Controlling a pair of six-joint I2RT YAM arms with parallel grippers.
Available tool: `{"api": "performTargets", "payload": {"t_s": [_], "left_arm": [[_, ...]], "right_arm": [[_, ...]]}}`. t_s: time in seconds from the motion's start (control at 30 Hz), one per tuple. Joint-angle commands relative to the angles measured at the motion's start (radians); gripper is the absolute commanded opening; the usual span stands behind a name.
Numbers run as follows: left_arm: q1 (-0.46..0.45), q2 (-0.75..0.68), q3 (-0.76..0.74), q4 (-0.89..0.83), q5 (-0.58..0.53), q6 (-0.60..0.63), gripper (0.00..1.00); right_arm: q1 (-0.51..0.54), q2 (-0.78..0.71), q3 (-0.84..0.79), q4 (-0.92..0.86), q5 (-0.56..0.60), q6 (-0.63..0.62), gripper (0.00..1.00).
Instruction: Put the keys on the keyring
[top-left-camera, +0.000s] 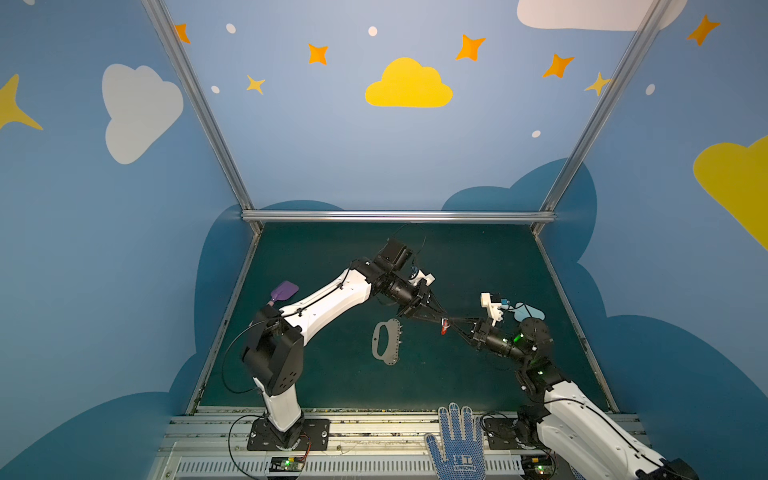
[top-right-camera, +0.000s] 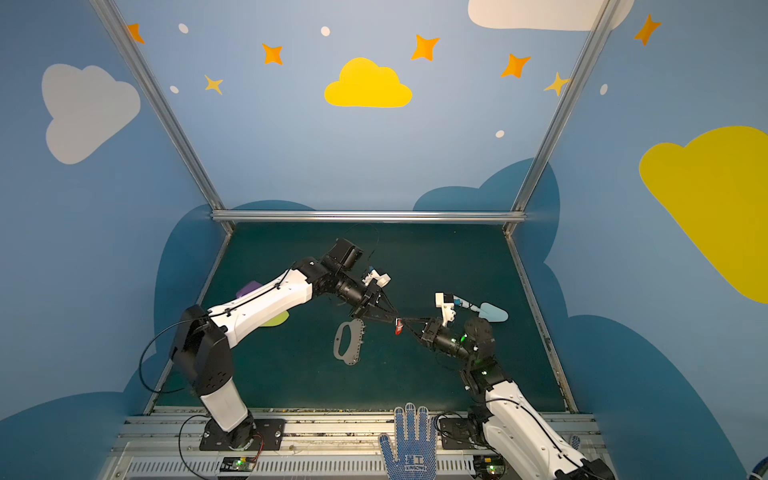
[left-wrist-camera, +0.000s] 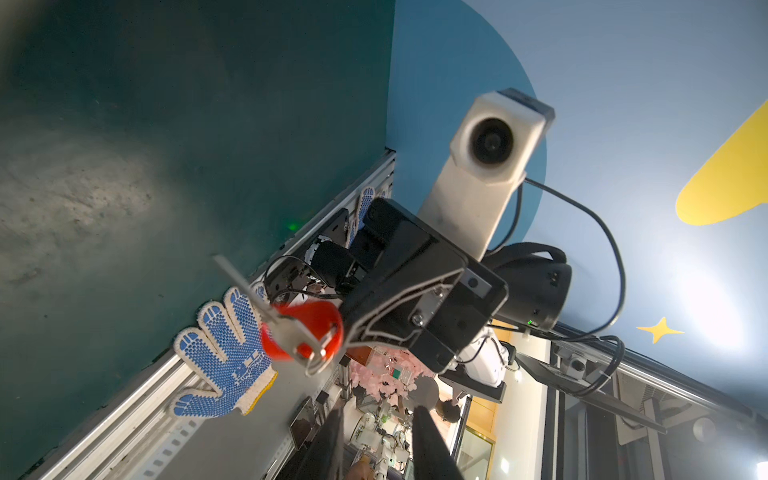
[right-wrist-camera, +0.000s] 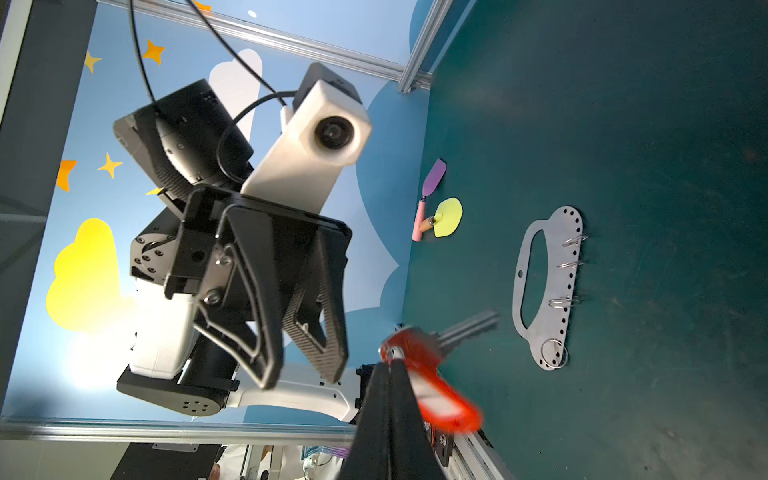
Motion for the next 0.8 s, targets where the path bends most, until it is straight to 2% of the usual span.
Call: {"api": "performTargets", "payload": {"t_s": [0.0, 0.23, 0.4, 0.57, 0.77], "left_arm": [[-0.001, -0.033, -0.04, 0.062, -0.013, -0.032, 0.31], [-0.019, -0.053, -0.057, 0.034, -0.074, -0.014, 0.32], [-0.021, -0.083, -0.1, 0.068, -0.133, -0.044, 0.35], [-0.028, -0.098, -0.158, 0.163, -0.163, -0.11, 0.34], [-0.047, -0.086, -0.207, 0.326, -0.16, -0.208, 0.34]], "right_arm": [[0.005, -0.017, 0.013, 0.002, 0.026, 0.002, 0.01], [0.017, -0.033, 0.008, 0.028, 0.069, 0.05, 0.01], [0.021, -0.033, 0.0, -0.001, 0.139, 0.142, 0.01], [0.024, -0.03, -0.003, -0.026, 0.173, 0.216, 0.01], [0.033, -0.04, 0.003, -0.035, 0.183, 0.233, 0.01]]}}
